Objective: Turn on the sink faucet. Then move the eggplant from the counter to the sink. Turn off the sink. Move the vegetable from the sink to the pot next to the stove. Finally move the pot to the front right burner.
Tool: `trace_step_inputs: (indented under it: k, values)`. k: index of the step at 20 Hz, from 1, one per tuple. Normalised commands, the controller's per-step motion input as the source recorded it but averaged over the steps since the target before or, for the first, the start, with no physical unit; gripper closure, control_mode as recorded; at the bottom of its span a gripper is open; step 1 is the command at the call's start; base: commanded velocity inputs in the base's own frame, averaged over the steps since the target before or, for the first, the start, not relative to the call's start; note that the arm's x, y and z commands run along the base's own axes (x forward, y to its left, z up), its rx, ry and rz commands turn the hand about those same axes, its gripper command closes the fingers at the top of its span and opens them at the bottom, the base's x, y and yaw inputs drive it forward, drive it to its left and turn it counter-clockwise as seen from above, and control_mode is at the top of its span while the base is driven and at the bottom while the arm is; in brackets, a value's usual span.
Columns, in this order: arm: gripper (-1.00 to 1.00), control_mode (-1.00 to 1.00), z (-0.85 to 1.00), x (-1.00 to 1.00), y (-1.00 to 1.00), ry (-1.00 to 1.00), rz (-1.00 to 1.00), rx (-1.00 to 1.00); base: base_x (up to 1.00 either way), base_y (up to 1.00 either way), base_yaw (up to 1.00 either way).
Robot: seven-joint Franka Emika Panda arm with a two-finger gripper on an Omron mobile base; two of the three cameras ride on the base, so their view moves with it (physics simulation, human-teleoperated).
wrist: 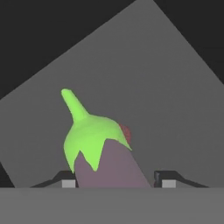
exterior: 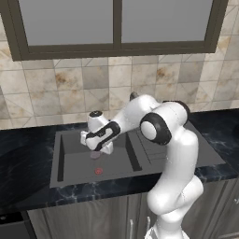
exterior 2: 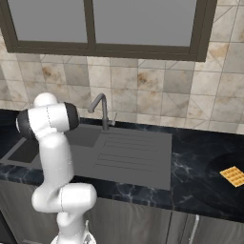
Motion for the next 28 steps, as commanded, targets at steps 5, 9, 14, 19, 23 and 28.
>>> trace_step_inputs:
  k: [5,9,14,19,23,28]
  values:
    - [1.00,-1.00,0.62,-0.46,-0.19,-0.09,0.12,-0.05,0.00,0.00,0.00]
    - [1.00,-1.00,0.62,-0.46,-0.21,-0.02,0.15,-0.10,0.00,0.00,0.00]
    - [1.00,-1.00,0.70,-0.40,-0.20,0.01,0.17,-0.09,0.00,0.00,0.00]
    - [1.00,-1.00,0.63,-0.43,-0.12,0.04,0.19,-0.09,0.00,0.00,0.00]
    - [1.00,-1.00,0.17,-0.51,-0.22,0.00,0.20,-0.02,0.00,0.00,0.00]
    - [1.00,-1.00,0.03,-0.42,-0.40,0.05,0.14,0.00,0.00,0.00,0.00]
